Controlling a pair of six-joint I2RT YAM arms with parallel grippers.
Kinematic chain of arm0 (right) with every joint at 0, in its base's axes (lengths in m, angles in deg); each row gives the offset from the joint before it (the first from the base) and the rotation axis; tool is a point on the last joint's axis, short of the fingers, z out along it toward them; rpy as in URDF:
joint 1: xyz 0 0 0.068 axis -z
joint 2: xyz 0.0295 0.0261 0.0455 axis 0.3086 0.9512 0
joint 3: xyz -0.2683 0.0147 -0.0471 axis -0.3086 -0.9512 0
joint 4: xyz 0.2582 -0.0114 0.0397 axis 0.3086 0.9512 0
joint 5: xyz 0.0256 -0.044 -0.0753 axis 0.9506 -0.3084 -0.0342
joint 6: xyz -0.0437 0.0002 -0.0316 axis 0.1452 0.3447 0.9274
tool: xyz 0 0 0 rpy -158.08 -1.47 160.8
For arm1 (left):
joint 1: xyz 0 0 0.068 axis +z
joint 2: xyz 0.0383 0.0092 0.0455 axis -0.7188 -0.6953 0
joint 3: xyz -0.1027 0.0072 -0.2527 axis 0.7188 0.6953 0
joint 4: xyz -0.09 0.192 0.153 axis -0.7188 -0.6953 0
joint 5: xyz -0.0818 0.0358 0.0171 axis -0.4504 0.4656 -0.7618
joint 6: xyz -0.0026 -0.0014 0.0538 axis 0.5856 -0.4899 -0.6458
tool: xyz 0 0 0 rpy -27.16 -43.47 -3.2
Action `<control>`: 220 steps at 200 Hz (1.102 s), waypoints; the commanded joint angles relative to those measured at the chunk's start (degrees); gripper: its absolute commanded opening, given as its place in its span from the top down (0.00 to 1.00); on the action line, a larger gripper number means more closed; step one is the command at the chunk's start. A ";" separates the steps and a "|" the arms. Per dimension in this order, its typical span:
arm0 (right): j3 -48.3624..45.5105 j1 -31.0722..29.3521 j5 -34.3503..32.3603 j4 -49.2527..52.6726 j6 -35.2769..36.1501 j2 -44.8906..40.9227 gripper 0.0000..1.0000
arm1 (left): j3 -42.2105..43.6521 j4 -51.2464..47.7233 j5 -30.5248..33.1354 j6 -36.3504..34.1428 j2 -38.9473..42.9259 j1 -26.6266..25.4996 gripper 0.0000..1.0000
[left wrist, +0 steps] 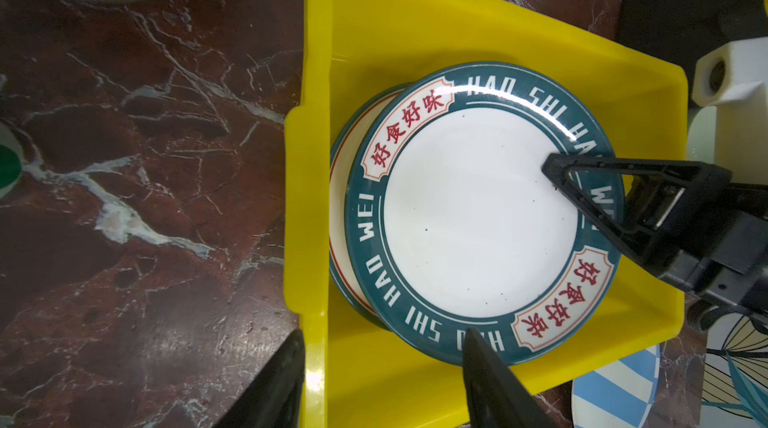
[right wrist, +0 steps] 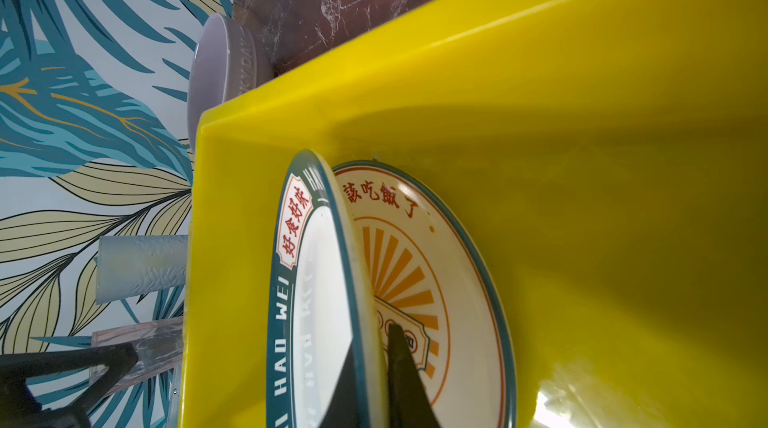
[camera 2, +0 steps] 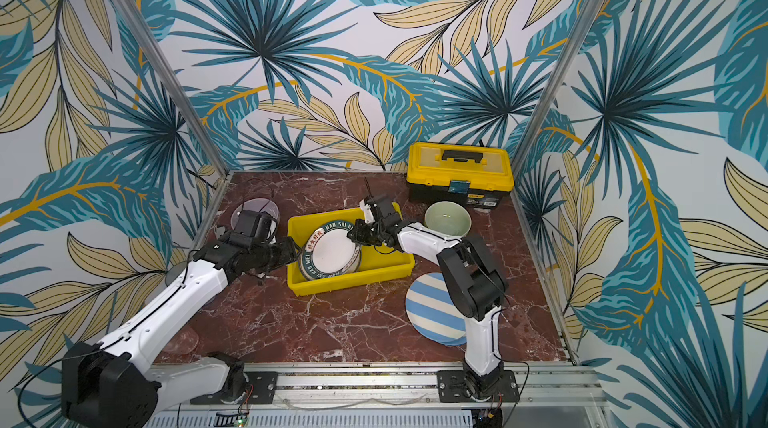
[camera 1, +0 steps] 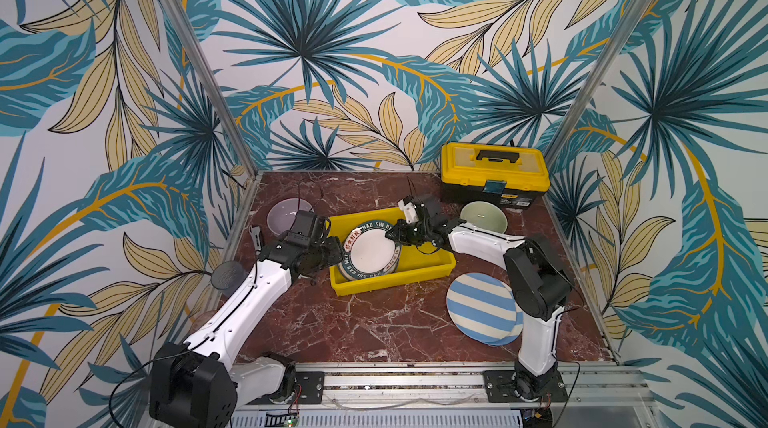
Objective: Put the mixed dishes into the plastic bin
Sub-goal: 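Lower the teal-rimmed plate into the yellow bin with both grippers, then press the teal-rimmed plate flat onto the sunburst plate with both grippers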
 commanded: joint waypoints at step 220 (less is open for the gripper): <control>5.99 -3.03 -9.44 11.89 7.74 4.12 0.58 | 2.89 0.88 0.59 -1.21 -6.63 1.05 0.60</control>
